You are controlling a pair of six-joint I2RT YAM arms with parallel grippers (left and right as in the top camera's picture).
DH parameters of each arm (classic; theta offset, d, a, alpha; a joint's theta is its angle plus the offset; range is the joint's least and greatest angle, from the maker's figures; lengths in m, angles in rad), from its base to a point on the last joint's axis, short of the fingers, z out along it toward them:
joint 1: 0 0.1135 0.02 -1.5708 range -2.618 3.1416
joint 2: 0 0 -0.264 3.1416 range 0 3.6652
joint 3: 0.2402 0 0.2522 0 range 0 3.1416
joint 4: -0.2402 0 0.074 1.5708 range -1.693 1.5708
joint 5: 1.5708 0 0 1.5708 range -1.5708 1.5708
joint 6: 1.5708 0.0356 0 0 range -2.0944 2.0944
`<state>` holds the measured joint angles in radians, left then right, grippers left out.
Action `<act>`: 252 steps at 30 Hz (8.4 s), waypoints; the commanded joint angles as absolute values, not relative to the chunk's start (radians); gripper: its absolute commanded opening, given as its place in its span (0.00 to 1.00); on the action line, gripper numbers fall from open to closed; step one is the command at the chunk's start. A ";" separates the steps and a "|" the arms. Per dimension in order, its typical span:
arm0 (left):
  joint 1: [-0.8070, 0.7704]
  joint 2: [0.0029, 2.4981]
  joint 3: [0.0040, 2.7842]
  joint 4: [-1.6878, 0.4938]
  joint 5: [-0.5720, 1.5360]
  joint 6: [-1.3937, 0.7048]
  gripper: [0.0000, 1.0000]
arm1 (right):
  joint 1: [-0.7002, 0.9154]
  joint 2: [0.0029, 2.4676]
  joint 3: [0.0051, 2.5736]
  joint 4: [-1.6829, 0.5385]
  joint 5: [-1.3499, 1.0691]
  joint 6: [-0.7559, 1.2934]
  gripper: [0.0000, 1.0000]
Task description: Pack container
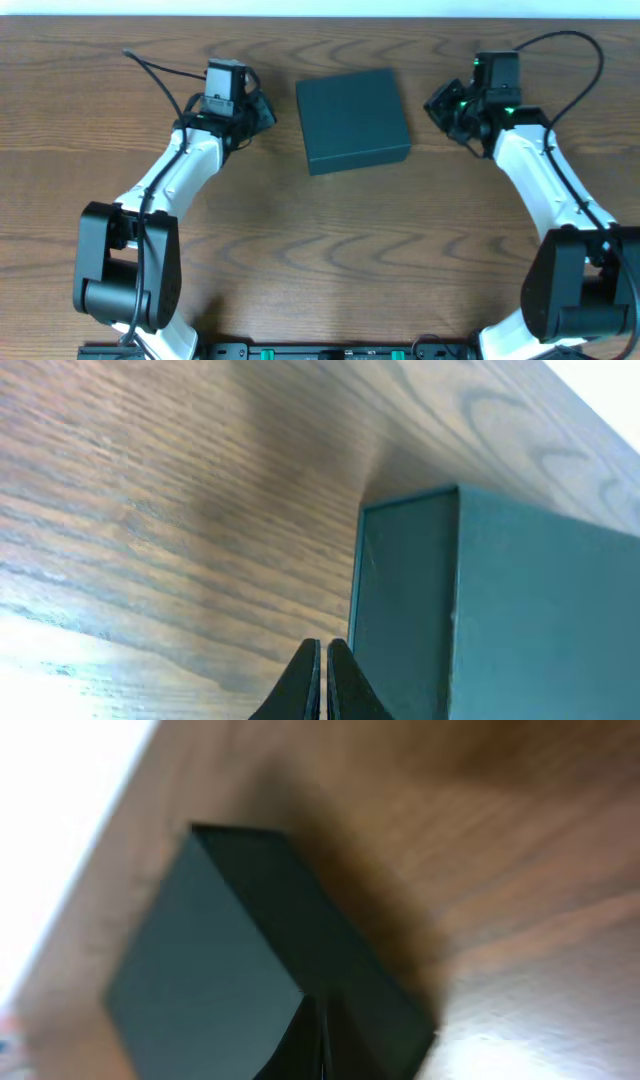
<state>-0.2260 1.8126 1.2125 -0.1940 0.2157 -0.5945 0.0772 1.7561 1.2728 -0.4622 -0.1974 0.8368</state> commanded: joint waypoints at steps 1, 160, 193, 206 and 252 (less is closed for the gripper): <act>-0.253 1.838 1.234 -0.198 0.170 -0.578 0.06 | 0.116 1.816 1.288 -0.472 -0.106 0.757 0.02; -0.189 1.908 1.559 -0.735 0.075 -0.396 0.06 | 0.101 1.741 1.323 -0.646 -0.262 0.649 0.02; -0.166 0.882 1.809 -1.596 0.202 0.116 0.95 | 0.080 0.738 1.465 -1.510 -0.201 -0.017 0.99; -0.166 0.538 1.808 -1.689 0.331 0.154 0.95 | 0.061 0.302 1.465 -1.599 -0.337 -0.030 0.99; -0.162 0.430 0.149 -0.014 0.014 -0.080 0.95 | -0.099 0.088 0.130 -0.279 -0.256 0.156 0.99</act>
